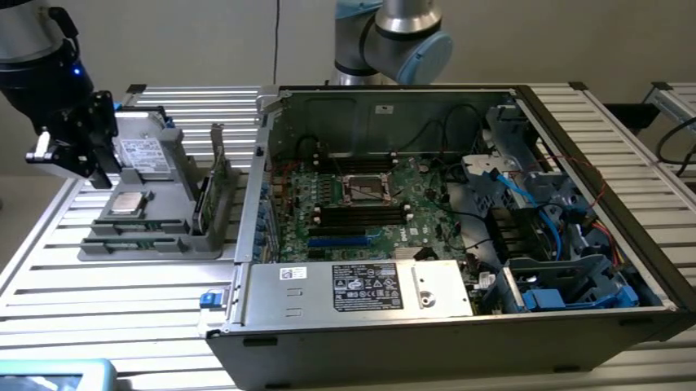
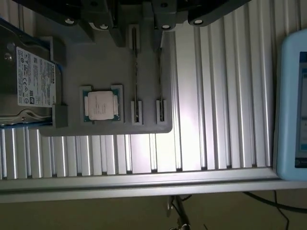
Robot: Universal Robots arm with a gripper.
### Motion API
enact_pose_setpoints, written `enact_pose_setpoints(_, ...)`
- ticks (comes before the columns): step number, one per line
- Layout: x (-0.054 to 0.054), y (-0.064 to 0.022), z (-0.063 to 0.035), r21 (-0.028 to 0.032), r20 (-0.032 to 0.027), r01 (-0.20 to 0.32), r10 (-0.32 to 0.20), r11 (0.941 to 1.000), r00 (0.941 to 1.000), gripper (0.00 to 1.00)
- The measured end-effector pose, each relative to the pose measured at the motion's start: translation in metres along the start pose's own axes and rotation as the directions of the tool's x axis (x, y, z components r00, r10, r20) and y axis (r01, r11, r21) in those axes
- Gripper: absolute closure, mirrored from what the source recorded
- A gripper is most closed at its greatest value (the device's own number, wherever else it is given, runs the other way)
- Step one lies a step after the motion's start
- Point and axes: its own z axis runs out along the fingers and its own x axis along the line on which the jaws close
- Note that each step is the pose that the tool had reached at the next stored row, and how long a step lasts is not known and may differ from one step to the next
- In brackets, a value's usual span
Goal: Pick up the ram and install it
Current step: 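Pick up the ram and move it above insertion slot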
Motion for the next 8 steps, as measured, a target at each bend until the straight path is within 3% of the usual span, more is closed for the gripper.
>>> enact_pose_setpoints(8,0.008,-0.0021,0.0145,-0.0009,-0.0001,0.003,-0.003,1.0000,1.0000,0.64)
